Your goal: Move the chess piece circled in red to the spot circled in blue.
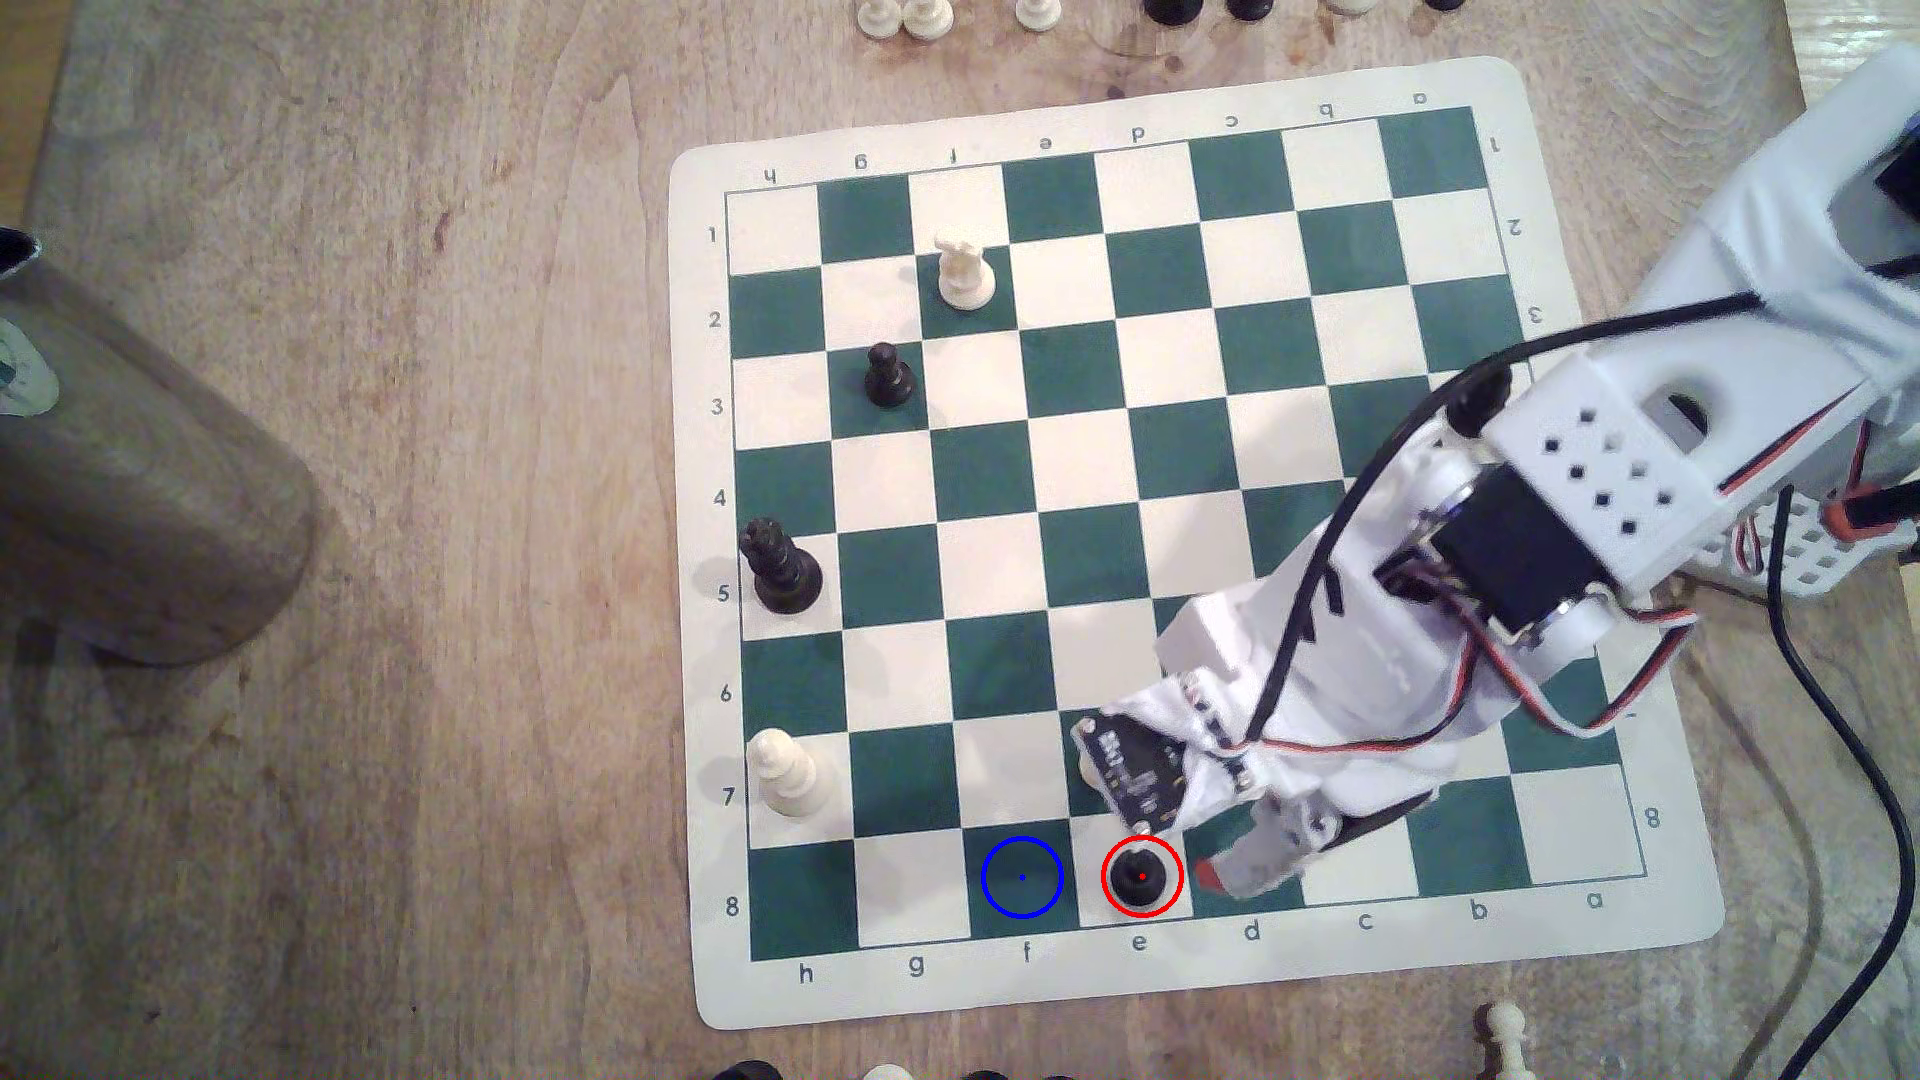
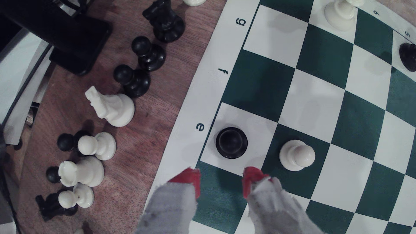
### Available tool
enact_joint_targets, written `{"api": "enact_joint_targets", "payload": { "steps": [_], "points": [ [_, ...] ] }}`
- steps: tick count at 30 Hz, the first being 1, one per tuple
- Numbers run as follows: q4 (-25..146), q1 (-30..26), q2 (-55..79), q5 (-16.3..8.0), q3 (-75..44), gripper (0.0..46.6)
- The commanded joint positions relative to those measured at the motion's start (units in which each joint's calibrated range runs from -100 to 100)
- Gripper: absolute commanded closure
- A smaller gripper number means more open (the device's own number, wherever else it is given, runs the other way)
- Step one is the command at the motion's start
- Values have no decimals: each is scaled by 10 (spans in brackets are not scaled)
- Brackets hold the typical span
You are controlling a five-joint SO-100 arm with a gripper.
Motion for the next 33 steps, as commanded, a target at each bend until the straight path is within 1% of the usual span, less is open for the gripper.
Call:
{"api": "enact_joint_targets", "payload": {
  "steps": [1, 4, 17, 33],
  "points": [
    [-22, -3, 21, -3, -62, 351],
    [-28, -2, 41, -3, -70, 344],
    [-66, 2, 106, -3, -91, 343],
    [-107, 13, 147, -1, -101, 365]
  ]
}}
